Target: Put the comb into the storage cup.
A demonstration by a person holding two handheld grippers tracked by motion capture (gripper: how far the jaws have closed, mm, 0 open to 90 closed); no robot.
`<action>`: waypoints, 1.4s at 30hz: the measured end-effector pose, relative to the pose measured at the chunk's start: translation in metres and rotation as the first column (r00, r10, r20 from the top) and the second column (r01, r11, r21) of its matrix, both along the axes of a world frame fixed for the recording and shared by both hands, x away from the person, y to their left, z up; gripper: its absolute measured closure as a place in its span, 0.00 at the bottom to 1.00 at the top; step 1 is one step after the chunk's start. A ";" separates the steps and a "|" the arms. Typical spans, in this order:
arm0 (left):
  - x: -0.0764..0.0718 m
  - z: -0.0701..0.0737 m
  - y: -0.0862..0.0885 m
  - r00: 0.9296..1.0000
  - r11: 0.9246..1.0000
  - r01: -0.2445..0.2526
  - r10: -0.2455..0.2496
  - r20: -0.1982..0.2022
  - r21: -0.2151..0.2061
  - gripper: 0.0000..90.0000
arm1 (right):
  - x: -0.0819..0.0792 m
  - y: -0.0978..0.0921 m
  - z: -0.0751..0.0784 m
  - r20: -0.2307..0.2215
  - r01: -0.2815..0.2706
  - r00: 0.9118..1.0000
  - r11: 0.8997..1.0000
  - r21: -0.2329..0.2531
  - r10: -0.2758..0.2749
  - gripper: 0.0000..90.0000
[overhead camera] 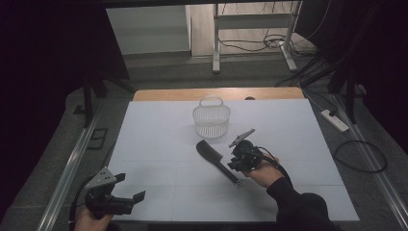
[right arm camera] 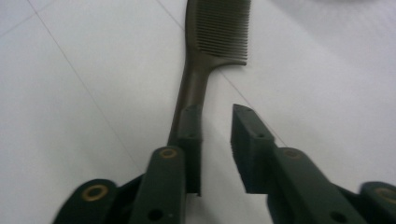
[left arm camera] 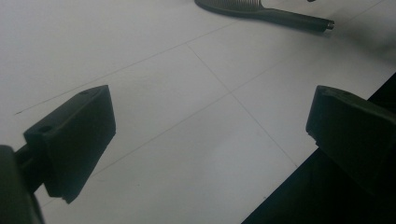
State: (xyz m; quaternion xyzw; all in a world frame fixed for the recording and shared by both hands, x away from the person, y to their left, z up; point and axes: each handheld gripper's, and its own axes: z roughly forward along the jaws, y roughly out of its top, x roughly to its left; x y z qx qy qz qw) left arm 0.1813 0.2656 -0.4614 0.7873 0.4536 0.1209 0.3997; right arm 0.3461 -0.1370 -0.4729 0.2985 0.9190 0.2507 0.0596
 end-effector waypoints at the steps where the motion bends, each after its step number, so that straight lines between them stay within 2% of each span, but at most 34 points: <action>1: 0.000 0.000 0.000 1.000 1.000 0.000 0.000 0.000 0.000 0.03 | 0.000 -0.001 0.001 0.004 0.003 1.000 1.000 0.004 -0.003 0.73; 4: 0.000 0.000 0.000 1.000 1.000 0.000 0.000 0.000 0.000 0.03 | -0.001 -0.001 0.005 0.017 0.012 1.000 1.000 0.012 -0.012 0.62; 9: 0.000 0.000 0.000 1.000 1.000 0.000 0.000 0.000 0.001 0.03 | -0.002 0.004 0.008 0.006 0.020 1.000 1.000 0.000 -0.020 0.41; 14: 0.000 0.000 0.000 1.000 1.000 0.001 -0.001 -0.001 0.000 0.03 | -0.004 0.013 0.008 -0.007 0.006 1.000 1.000 -0.013 -0.006 0.26; 17: 0.000 0.000 0.000 1.000 1.000 0.001 -0.001 0.000 0.001 0.03 | -0.005 0.018 0.007 -0.011 0.000 1.000 1.000 -0.017 -0.001 0.14; 21: 0.000 0.000 0.000 1.000 1.000 0.001 -0.001 -0.001 0.001 0.03 | -0.004 0.022 0.005 -0.008 0.008 1.000 1.000 -0.018 -0.009 0.01; 26: 0.000 0.000 0.000 1.000 1.000 0.001 -0.001 0.000 0.001 0.03 | -0.004 0.024 0.006 0.002 0.017 1.000 0.999 -0.029 -0.017 0.00; 30: 0.000 0.000 0.000 1.000 1.000 0.002 -0.002 -0.001 0.001 0.03 | -0.003 0.027 0.005 -0.011 0.020 1.000 0.999 -0.041 -0.021 0.00; 42: 0.000 0.000 0.000 1.000 1.000 0.002 -0.002 -0.001 -0.003 0.03 | 0.000 0.031 -0.018 -0.047 0.014 0.999 0.995 -0.095 -0.018 0.00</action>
